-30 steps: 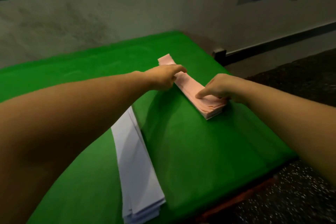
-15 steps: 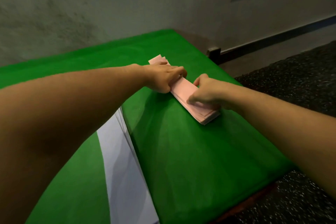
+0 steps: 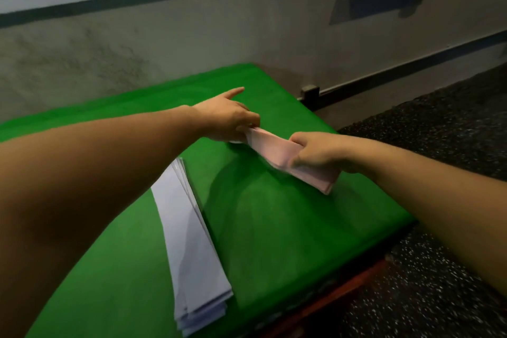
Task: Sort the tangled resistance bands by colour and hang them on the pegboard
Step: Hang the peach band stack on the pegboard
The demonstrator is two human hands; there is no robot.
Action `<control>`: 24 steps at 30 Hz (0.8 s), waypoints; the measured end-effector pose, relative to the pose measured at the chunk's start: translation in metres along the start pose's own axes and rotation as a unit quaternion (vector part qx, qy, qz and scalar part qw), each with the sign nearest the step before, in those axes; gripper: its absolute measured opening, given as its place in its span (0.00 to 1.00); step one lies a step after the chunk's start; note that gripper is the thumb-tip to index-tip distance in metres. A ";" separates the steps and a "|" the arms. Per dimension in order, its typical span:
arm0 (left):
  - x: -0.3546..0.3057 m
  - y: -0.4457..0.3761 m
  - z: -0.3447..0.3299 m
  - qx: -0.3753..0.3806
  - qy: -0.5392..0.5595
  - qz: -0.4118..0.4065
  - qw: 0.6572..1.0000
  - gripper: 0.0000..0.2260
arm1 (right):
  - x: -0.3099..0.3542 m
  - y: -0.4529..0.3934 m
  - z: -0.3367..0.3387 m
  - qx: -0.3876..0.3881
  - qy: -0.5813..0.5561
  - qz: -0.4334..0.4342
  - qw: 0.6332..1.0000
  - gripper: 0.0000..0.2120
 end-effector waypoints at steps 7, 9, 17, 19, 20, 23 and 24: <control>0.019 0.079 0.069 -0.051 0.012 0.089 0.995 0.11 | 0.059 0.047 0.016 -0.033 0.065 0.109 0.991 0.12; 0.024 0.120 0.084 -0.025 0.027 0.120 0.992 0.12 | 0.085 0.058 0.009 -0.034 0.108 0.148 0.983 0.13; -0.002 0.323 0.080 0.146 0.162 0.237 0.947 0.11 | 0.196 0.101 -0.099 0.084 0.198 0.301 0.929 0.12; -0.020 0.368 0.064 0.172 0.153 0.238 0.944 0.08 | 0.217 0.105 -0.144 0.134 0.224 0.327 0.908 0.11; -0.029 0.391 0.055 0.189 0.144 0.241 0.941 0.08 | 0.226 0.105 -0.167 0.157 0.241 0.337 0.897 0.10; -0.054 0.459 0.026 0.232 0.170 0.266 0.920 0.09 | 0.251 0.104 -0.237 0.210 0.276 0.355 0.868 0.13; -0.062 0.467 0.023 0.240 0.179 0.270 0.915 0.10 | 0.254 0.103 -0.247 0.214 0.281 0.356 0.865 0.14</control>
Point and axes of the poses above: each hand's wrist, its own y-axis away from the middle knuckle, its own z-axis out of the back of the hand, x = y × z, the point moved 9 cm from there along -y, towards the middle knuckle, and after that the axes turned 12 degrees about -y, right-handed, at the moved point
